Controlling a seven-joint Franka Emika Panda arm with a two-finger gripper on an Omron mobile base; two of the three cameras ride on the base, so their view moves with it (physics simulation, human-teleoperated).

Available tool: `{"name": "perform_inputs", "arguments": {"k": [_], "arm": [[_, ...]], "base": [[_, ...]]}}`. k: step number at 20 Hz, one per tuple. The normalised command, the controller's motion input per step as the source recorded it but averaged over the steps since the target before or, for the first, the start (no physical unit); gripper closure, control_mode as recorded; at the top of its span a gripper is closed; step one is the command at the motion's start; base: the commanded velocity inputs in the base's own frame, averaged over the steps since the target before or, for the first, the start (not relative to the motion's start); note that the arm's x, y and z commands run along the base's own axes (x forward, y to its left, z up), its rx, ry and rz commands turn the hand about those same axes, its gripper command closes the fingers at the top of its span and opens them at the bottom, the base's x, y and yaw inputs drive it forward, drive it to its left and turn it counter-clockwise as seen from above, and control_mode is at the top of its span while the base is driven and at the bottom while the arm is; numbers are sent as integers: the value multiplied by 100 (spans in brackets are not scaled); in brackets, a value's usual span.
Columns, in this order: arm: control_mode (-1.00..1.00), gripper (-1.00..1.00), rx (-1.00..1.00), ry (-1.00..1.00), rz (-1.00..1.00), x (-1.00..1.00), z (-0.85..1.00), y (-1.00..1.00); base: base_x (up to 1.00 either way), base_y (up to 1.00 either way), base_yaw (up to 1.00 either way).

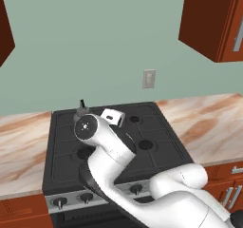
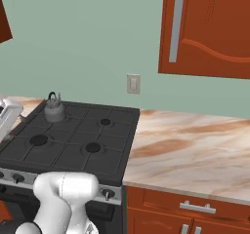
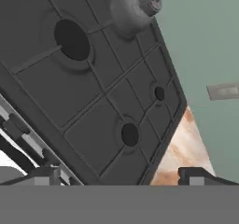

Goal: Lower the heat of the kettle.

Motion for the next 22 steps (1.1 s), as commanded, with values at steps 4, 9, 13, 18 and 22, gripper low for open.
{"name": "perform_inputs", "arguments": {"k": [4,9,13,18,22], "arm": [[-100,-100,-25,0,43,-30,-42,7],[-100,-100,-32,1,35,-28,-31,25],[-100,-100,-35,0,30,-28,-36,50],[-100,-100,-33,0,26,-26,-44,44],[-100,-100,-35,0,18,-25,-43,38]], "base": [[0,0,0],[0,0,0],[0,0,0],[0,0,0],[0,0,0]]}}
